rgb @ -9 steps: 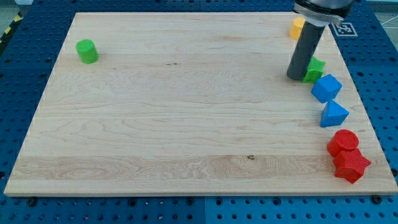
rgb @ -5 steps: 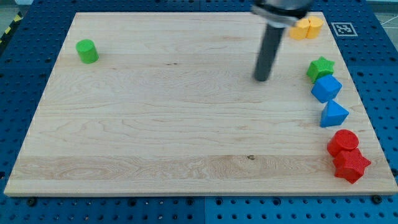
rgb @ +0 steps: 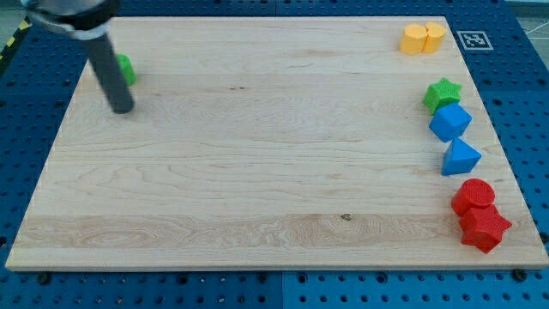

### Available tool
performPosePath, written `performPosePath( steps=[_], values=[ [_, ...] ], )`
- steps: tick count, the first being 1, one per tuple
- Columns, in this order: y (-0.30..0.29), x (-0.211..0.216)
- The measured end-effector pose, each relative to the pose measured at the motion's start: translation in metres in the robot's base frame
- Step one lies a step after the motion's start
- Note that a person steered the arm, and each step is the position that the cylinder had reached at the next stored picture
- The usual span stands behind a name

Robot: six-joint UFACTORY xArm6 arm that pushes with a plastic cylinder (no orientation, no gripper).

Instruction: Point your arm at the green circle

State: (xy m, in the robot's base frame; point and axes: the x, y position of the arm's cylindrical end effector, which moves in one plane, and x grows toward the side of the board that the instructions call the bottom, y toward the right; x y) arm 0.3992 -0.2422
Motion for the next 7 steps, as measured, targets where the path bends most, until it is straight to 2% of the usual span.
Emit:
performPosePath(
  steps=[1,2,3,7],
  values=[
    [-0.055,0.000],
    [-0.063,-0.013],
    [-0.063,-0.053],
    [-0.021,-0.047]
  ],
)
